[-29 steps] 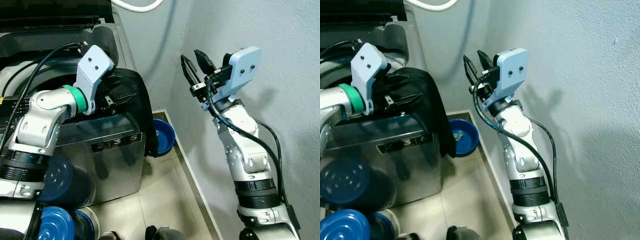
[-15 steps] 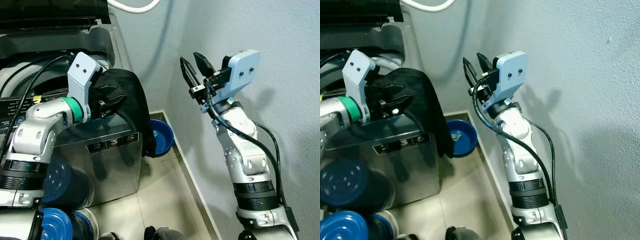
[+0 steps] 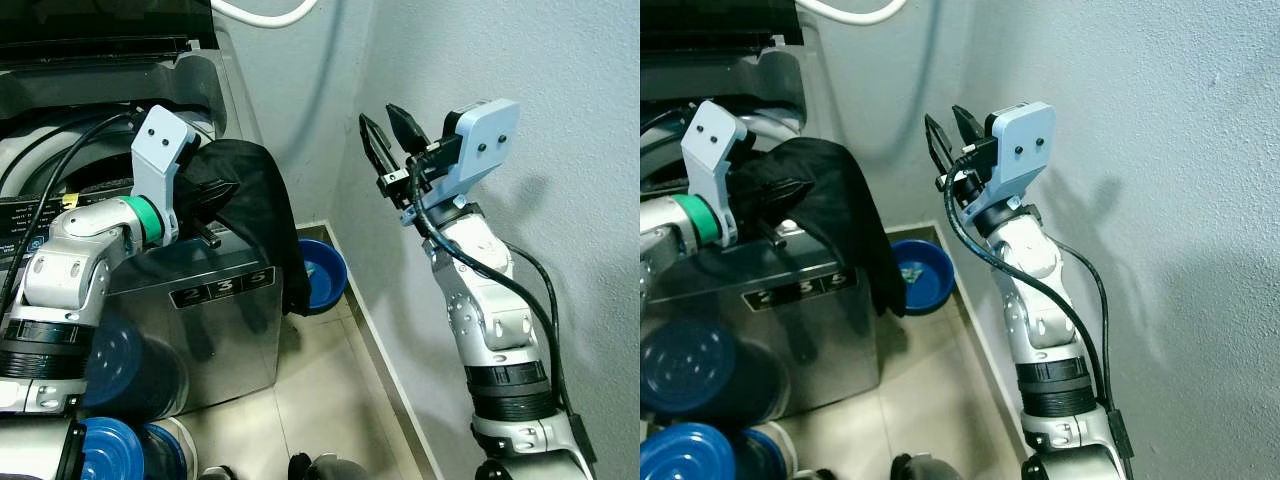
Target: Clothes washing
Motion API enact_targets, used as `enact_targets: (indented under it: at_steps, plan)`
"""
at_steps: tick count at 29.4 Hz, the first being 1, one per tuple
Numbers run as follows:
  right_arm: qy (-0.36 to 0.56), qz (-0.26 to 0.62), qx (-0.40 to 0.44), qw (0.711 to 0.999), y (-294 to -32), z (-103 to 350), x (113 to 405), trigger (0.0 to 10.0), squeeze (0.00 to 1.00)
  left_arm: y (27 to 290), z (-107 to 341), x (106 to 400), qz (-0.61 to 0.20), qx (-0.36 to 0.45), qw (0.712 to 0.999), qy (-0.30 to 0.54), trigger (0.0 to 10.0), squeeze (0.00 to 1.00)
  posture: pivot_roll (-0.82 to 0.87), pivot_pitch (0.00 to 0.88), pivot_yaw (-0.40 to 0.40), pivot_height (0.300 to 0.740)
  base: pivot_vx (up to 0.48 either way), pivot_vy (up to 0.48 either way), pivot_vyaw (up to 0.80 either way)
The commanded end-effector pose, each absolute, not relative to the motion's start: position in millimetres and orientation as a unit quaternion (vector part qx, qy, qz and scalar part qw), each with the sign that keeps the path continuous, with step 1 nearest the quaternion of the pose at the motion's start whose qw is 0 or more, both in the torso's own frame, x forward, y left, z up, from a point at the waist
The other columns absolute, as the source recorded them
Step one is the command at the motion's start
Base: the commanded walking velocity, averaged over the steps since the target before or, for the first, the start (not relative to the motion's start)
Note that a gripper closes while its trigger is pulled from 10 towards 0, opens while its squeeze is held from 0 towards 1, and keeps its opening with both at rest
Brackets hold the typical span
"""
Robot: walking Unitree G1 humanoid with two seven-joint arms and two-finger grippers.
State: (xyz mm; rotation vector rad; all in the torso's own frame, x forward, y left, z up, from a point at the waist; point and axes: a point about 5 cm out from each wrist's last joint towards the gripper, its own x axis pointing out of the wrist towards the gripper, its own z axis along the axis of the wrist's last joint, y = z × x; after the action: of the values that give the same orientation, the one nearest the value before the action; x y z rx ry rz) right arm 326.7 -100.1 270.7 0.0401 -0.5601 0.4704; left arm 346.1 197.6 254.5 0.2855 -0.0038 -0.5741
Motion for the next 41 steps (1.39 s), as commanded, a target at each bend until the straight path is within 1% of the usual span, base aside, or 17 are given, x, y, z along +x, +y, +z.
enact_targets:
  at_steps: [1, 6, 9, 12, 13, 14, 15, 16, 17, 18, 19, 21, 22, 28, 34, 35, 41]
  plan:
    - [-0.274, 0.230, 0.014, 0.934, -101, 271, 326, 10.0, 0.00, 203, 261, 351, -0.247, 0.166, 0.955, -0.020, 0.0, 0.00, 0.02, 0.092, -0.042, 0.740, 0.000, 0.000, 0.00]
    - [-0.275, 0.230, 0.014, 0.933, -100, 272, 326, 10.0, 0.00, 210, 274, 356, -0.201, 0.184, 0.961, -0.050, 0.0, 0.00, 0.02, 0.089, -0.042, 0.740, 0.000, 0.000, 0.00]
    - [-0.276, 0.231, 0.014, 0.933, -99, 272, 326, 10.0, 0.00, 227, 303, 359, -0.125, 0.210, 0.965, -0.100, 0.0, 0.00, 0.02, 0.088, -0.041, 0.740, 0.000, 0.000, 0.00]
    - [-0.276, 0.231, 0.015, 0.933, -99, 272, 326, 10.0, 0.00, 230, 311, 358, -0.119, 0.210, 0.964, -0.108, 0.0, 0.00, 0.02, 0.089, -0.040, 0.740, 0.000, 0.000, 0.00]
    - [-0.276, 0.231, 0.015, 0.933, -99, 272, 326, 10.0, 0.00, 228, 313, 354, -0.143, 0.219, 0.960, -0.103, 2.0, 0.00, 0.02, 0.090, -0.037, 0.740, 0.000, 0.000, 0.00]
    - [-0.276, 0.231, 0.015, 0.933, -99, 272, 326, 10.0, 0.00, 228, 313, 354, -0.143, 0.219, 0.960, -0.103, 2.0, 0.00, 0.02, 0.090, -0.037, 0.740, 0.000, 0.000, 0.00]
    - [-0.276, 0.230, 0.015, 0.933, -99, 272, 326, 10.0, 0.00, 222, 311, 348, -0.182, 0.218, 0.955, -0.086, 10.0, 0.00, 0.02, 0.092, -0.035, 0.740, 0.000, 0.000, 0.00]
    - [-0.276, 0.229, 0.015, 0.933, -100, 272, 326, 10.0, 0.00, 215, 306, 338, -0.233, 0.239, 0.940, -0.072, 10.0, 0.00, 0.02, 0.096, -0.035, 0.740, 0.000, 0.000, 0.00]
    - [-0.276, 0.229, 0.015, 0.933, -100, 272, 326, 10.0, 0.00, 215, 306, 338, -0.233, 0.239, 0.940, -0.072, 10.0, 0.00, 0.02, 0.096, -0.035, 0.740, 0.000, 0.000, 0.00]
    - [-0.275, 0.229, 0.015, 0.934, -100, 272, 325, 10.0, 0.00, 209, 301, 325, -0.280, 0.281, 0.916, -0.061, 10.0, 0.04, 0.02, 0.099, -0.036, 0.740, 0.000, 0.000, 0.00]
    - [-0.275, 0.229, 0.015, 0.934, -100, 272, 325, 10.0, 0.00, 209, 301, 325, -0.280, 0.281, 0.916, -0.061, 10.0, 0.04, 0.02, 0.099, -0.036, 0.740, 0.000, 0.000, 0.00]
    - [-0.274, 0.228, 0.015, 0.934, -101, 271, 325, 10.0, 0.00, 205, 295, 305, -0.338, 0.358, 0.869, -0.043, 10.0, 1.00, 0.03, 0.102, -0.038, 0.740, 0.000, 0.000, 0.00]
    - [-0.274, 0.228, 0.015, 0.934, -101, 271, 325, 10.0, 0.00, 205, 295, 305, -0.338, 0.358, 0.869, -0.043, 10.0, 1.00, 0.03, 0.102, -0.038, 0.740, 0.000, 0.000, 0.00]
    - [-0.272, 0.229, 0.016, 0.935, -100, 270, 326, 10.0, 0.00, 211, 292, 289, -0.374, 0.427, 0.823, -0.012, 10.0, 1.00, 0.04, 0.104, -0.039, 0.740, 0.000, 0.000, 0.00]
    - [-0.272, 0.231, 0.018, 0.934, -98, 270, 327, 10.0, 0.00, 213, 280, 294, -0.367, 0.461, 0.808, 0.009, 10.0, 1.00, 0.04, 0.104, -0.041, 0.740, 0.000, 0.000, 0.00]
    - [-0.272, 0.231, 0.018, 0.934, -98, 270, 327, 10.0, 0.00, 211, 277, 298, -0.369, 0.459, 0.808, 0.009, 10.0, 0.00, 0.04, 0.103, -0.043, 0.740, 0.000, 0.000, 0.00]
    - [-0.272, 0.231, 0.018, 0.934, -98, 270, 328, 10.0, 0.00, 196, 273, 306, -0.396, 0.445, 0.803, -0.003, 10.0, 0.00, 0.03, 0.103, -0.046, 0.740, 0.000, 0.000, 0.00]
